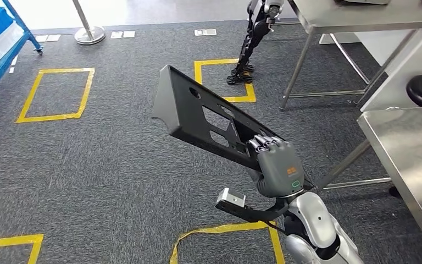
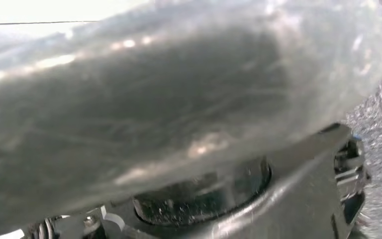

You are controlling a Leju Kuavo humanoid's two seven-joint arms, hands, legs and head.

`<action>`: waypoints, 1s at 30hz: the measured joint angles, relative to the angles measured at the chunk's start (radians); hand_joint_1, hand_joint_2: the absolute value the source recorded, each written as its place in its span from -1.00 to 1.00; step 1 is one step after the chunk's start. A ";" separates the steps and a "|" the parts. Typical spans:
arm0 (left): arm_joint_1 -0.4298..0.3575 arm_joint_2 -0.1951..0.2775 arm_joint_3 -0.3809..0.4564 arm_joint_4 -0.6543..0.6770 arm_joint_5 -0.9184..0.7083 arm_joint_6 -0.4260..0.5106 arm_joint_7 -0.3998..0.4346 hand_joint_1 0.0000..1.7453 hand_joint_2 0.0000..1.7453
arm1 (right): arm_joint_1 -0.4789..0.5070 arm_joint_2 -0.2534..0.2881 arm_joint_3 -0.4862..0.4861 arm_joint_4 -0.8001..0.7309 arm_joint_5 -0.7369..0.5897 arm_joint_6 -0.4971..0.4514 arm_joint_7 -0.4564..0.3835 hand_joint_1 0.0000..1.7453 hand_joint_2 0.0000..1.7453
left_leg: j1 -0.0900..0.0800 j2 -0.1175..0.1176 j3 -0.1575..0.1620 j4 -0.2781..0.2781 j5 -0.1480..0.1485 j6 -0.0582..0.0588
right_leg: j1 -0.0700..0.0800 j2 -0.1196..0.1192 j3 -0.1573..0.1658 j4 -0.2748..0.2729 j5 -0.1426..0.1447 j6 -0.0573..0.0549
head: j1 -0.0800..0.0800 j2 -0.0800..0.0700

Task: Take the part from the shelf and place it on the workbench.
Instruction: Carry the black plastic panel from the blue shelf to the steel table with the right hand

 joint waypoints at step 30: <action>-0.030 -0.043 0.144 -0.016 -0.205 -0.081 -0.044 -1.00 -1.00 | 0.044 -0.134 -0.137 -0.085 0.204 0.026 0.079 1.00 1.00 | -0.008 -0.011 0.013 0.002 -0.010 0.005 | 0.002 0.016 -0.003 -0.032 0.028 -0.001 | -0.012 0.000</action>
